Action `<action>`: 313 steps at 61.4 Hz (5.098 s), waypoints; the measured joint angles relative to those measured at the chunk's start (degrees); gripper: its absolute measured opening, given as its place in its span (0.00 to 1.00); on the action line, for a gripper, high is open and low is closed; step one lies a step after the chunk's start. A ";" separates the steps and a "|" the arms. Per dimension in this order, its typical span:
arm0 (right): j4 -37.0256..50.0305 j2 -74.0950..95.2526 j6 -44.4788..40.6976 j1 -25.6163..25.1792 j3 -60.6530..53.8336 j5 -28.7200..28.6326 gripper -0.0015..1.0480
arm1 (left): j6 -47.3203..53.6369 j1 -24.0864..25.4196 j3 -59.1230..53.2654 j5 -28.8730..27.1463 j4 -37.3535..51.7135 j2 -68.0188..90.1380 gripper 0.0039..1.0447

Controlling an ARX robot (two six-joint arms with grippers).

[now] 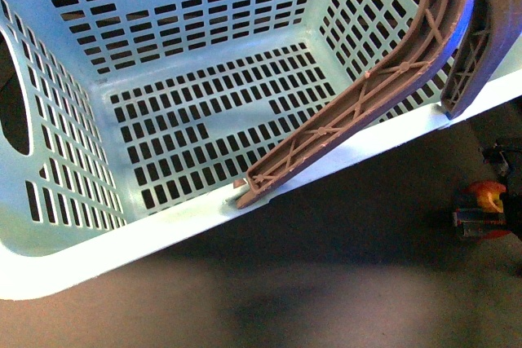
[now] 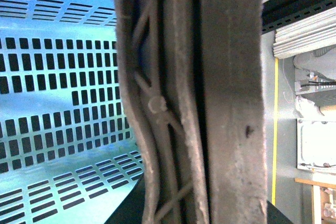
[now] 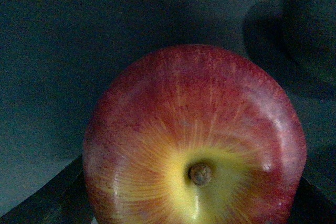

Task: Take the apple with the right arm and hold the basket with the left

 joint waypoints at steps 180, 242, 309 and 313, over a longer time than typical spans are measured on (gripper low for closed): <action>-8.79 -103.14 8.61 7.48 -39.95 -4.07 0.13 | 0.33 0.04 -0.24 -0.04 -0.13 -0.11 0.14; -20.04 -125.94 8.44 7.48 -49.79 -4.11 0.02 | 0.31 0.04 -0.24 0.02 -0.13 -0.11 0.14; -35.47 -141.06 8.39 7.43 -49.79 -4.04 0.33 | 0.31 0.04 -0.22 0.00 -0.13 -0.11 0.14; -35.47 -141.06 8.39 7.43 -49.79 -4.04 0.43 | 0.31 0.04 -0.24 -0.02 -0.13 -0.11 0.14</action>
